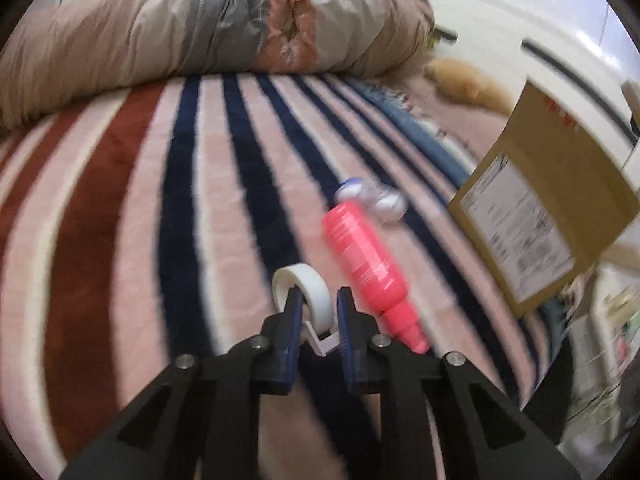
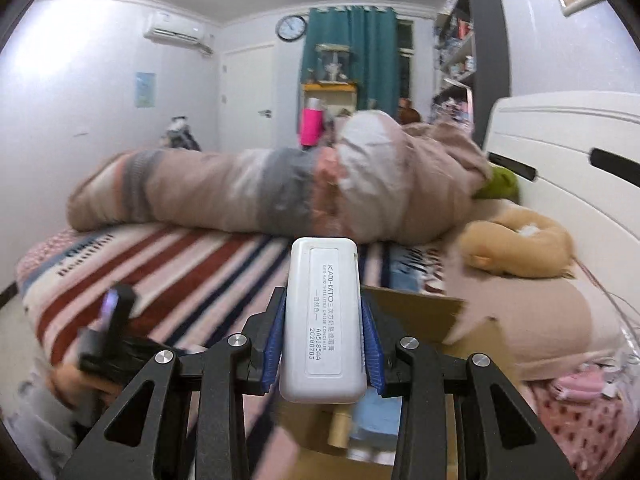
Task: Organize rigid objects
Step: 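Drop white tube in box with right tool while left grasps tape roll, then carry tape roll into box with left tool while right grasps pink spray bottle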
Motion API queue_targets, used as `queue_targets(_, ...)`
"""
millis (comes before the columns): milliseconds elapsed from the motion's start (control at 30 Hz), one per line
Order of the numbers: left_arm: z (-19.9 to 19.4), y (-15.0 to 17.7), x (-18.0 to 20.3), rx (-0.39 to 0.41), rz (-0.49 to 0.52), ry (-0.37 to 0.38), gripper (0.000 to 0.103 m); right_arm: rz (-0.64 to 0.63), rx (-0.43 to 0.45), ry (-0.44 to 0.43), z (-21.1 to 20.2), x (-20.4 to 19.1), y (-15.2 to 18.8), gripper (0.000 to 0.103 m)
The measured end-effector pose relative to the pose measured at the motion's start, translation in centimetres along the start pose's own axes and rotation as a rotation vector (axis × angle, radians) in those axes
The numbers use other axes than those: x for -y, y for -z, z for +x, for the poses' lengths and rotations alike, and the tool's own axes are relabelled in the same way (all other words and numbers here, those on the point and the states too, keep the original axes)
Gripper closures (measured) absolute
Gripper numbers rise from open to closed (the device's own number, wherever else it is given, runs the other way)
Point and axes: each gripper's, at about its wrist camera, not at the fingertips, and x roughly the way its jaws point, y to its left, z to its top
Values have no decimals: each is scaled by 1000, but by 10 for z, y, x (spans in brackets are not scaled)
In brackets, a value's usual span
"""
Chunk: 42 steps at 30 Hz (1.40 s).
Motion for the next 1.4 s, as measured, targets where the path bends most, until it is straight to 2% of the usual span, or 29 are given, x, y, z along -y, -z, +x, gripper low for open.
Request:
queue_targets(67, -1, 4, -2, -46, 40, -46, 84, -18, -32, 17, 0, 11, 5, 72)
queue_targets(133, -1, 9, -4, -65, 61, -118, 64, -42, -78, 12, 4, 13, 12, 72)
queue_targets(167, -1, 11, -5, -65, 64, -164, 48, -51, -98, 13, 6, 14, 15, 72)
queue_targets(200, -2, 13, -5, -59, 66, -202, 41, -63, -119, 25, 10, 13, 20, 72)
queue_targets(300, -4, 16, -6, -39, 66, -207, 35, -86, -171, 63, 16, 19, 24, 72)
queue_targets(367, 0, 15, -1, -17, 99, -244, 33, -79, -213, 89, 22, 28, 28, 72)
queue_targets(467, 6, 12, 4, -1, 127, -259, 33, -96, -294, 143, 35, 35, 31, 72)
queue_targets(533, 3, 11, 2, 11, 121, -259, 33, -89, -310, 167, 38, 38, 35, 70)
queue_targets(600, 1, 11, -9, -4, 85, -288, 33, -80, -281, 144, 31, 39, 35, 69)
queue_targets(700, -11, 14, -24, 14, 10, -290, 33, -74, -235, 129, 19, 36, 28, 69)
queue_targets(767, -17, 16, -23, 31, 21, -284, 33, -63, -211, 104, 15, 32, 23, 69)
queue_targets(833, -17, 18, -18, 40, 41, -222, 33, -57, -183, 66, 10, 24, 17, 69)
queue_targets(867, -15, 18, -18, 28, 40, -216, 33, -62, -173, 44, 9, 19, 15, 69)
queue_targets(900, -10, 18, -17, 13, 35, -223, 38, -69, -165, 18, 9, 12, 13, 69)
queue_targets(933, -7, 19, -17, 7, 30, -221, 44, -79, -155, -18, 9, 4, 11, 69)
queue_targets(967, -4, 19, -16, 3, 28, -207, 63, -91, -151, -49, 10, -6, 8, 69)
queue_targets(1000, -1, 21, -16, -6, 24, -187, 64, -98, -149, -62, 11, -12, 6, 69)
queue_targets(1067, -1, 23, -13, 0, 30, -200, 64, -113, -138, -101, 15, -29, 3, 69)
queue_targets(1167, -12, 23, -16, 30, -2, -195, 64, -130, -155, -207, 26, -56, 3, 69)
queue_targets(1267, -43, 18, -19, 74, -7, -220, 64, -118, -239, -321, 49, -83, 18, 69)
queue_targets(1400, -99, 0, -4, 125, 19, -224, 64, -115, -329, -387, 74, -112, 54, 69)
